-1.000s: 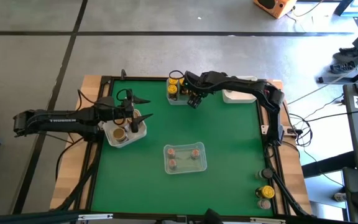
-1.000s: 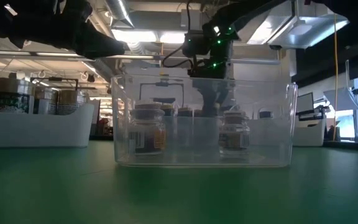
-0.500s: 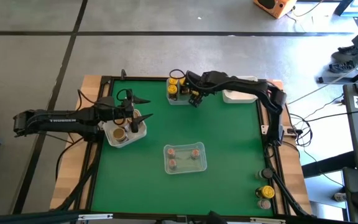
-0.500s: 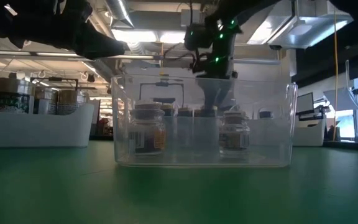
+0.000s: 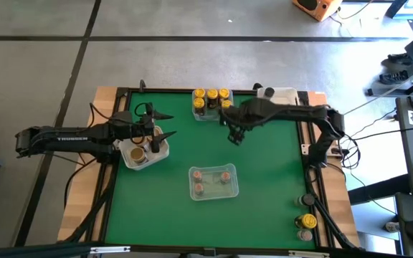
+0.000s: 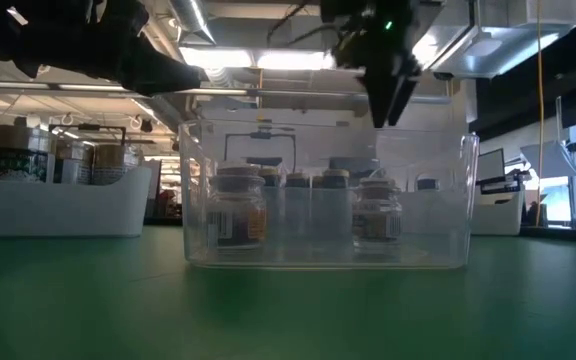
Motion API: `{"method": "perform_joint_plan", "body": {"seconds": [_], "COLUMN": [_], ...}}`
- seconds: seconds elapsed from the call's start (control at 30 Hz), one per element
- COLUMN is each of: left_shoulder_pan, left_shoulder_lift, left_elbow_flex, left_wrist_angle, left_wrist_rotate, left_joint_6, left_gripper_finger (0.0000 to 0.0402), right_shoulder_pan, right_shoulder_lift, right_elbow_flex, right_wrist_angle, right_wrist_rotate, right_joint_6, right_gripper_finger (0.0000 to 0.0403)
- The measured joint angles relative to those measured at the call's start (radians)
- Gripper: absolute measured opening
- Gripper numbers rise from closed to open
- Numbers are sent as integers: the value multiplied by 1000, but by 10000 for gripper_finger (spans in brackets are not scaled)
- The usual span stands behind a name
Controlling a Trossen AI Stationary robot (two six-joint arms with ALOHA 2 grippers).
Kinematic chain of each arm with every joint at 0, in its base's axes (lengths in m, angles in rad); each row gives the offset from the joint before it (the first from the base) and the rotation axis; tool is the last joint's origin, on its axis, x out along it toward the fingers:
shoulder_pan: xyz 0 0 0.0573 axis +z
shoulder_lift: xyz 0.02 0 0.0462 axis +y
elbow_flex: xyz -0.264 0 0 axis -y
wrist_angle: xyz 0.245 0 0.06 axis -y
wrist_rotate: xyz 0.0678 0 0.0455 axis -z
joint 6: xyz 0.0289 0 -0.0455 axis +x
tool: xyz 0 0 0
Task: Sort spices by type
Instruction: Put the black spice bottle into the right white bin
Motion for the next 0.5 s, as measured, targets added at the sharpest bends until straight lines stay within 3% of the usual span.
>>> {"method": "perform_joint_plan", "body": {"seconds": [0.27,0.5], "left_shoulder_pan": [0,0], "left_shoulder_lift": [0,0], "left_elbow_flex": [0,0], "left_wrist_angle": [0,0], "left_wrist_rotate": [0,0], "left_joint_6": [0,-6], "left_gripper_finger": [285,285], "right_shoulder_pan": [184,278], "right_shoulder_lift": [-11,-11], "right_elbow_flex": [0,-3], "right_wrist_angle": [-97,-103], "right_wrist_rotate": [-3,-49], "right_joint_6": [138,210], "right_gripper_finger": [351,351]}}
